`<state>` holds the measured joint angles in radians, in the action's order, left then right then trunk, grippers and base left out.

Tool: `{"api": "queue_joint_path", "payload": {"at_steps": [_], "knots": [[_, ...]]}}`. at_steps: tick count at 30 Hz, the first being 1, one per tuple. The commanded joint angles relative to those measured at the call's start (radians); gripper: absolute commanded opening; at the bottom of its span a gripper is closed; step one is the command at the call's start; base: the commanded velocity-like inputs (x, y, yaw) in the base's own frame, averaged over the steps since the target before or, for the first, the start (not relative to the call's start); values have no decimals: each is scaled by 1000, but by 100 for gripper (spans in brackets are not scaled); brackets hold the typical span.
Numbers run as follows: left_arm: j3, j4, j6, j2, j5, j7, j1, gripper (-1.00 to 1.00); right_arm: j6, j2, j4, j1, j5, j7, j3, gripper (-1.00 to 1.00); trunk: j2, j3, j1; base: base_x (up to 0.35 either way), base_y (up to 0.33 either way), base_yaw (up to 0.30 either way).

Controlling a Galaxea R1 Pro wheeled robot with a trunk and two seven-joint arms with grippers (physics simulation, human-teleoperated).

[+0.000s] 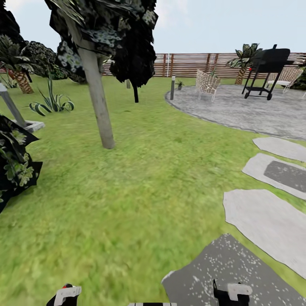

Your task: Pick up the pesticide atomizer in the garden and spray insectifuge to fully cover both potted plants in the garden.

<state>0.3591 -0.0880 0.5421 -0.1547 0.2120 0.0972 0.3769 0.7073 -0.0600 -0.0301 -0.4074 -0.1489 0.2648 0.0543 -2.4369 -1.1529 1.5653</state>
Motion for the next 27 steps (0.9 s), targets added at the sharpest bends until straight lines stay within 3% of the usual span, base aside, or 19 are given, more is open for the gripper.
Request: {"api": "queue_joint_path", "payload": {"at_steps": [1, 27], "knots": [[9, 1, 3, 0, 6, 6, 0, -100, 1, 0, 1, -1, -11, 5, 5, 100, 0, -1, 0, 284, -206, -300], [10, 1, -1, -2, 4, 6, 0, -100, 1, 0, 2, -1, -11, 5, 5, 100, 0, -1, 0, 285, -206, -300]]}}
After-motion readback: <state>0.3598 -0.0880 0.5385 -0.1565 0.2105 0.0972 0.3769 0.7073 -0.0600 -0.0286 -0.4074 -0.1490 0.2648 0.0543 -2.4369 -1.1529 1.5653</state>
